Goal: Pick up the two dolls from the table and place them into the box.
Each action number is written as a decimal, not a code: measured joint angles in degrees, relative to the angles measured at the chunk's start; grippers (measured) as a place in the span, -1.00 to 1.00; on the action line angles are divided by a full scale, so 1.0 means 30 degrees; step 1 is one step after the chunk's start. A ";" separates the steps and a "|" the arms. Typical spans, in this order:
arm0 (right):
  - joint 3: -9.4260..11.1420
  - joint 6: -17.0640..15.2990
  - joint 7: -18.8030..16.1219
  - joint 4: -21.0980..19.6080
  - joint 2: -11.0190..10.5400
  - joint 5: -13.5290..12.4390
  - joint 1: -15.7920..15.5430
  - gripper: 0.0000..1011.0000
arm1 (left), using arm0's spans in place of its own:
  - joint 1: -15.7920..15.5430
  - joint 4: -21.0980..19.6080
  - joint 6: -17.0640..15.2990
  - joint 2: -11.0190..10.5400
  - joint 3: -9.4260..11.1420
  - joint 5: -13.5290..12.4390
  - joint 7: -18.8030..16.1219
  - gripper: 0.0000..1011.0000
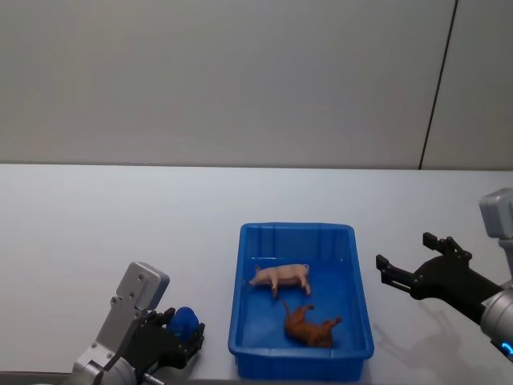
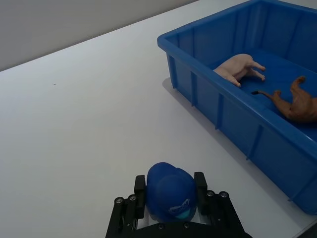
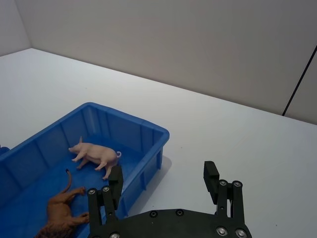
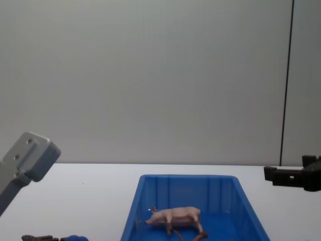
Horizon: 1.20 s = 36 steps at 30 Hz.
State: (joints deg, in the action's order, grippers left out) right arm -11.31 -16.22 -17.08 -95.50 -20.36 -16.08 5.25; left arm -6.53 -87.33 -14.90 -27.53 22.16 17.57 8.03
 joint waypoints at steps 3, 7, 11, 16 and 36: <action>0.0000 0.0000 0.0000 0.0000 -0.0001 0.0000 0.0000 0.98 | 0.0021 0.0012 0.0012 0.0004 -0.0018 0.0005 0.0031 0.10; 0.0000 0.0000 -0.0001 -0.0001 0.0000 -0.0001 -0.0001 0.98 | 0.0056 -0.0038 0.0087 -0.0007 -0.0043 -0.0004 0.0038 0.06; -0.0001 0.0001 0.0000 0.0000 0.0000 -0.0001 0.0000 0.98 | 0.0064 -0.0283 0.0294 -0.0024 -0.0086 -0.0104 0.0047 0.01; 0.0000 0.0000 0.0000 0.0000 0.0001 -0.0001 0.0000 0.98 | 0.0001 -0.0770 0.0672 -0.0009 -0.0144 -0.0283 0.0110 -0.06; 0.0000 0.0002 -0.0001 0.0000 0.0001 -0.0002 0.0000 0.98 | -0.1952 -0.1523 0.2117 0.1803 0.0422 -0.2297 0.2145 0.00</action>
State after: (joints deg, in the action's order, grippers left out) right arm -11.31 -16.22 -17.08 -95.50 -20.36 -16.08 5.25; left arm -12.39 -91.90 -8.54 -22.12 23.43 10.68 14.47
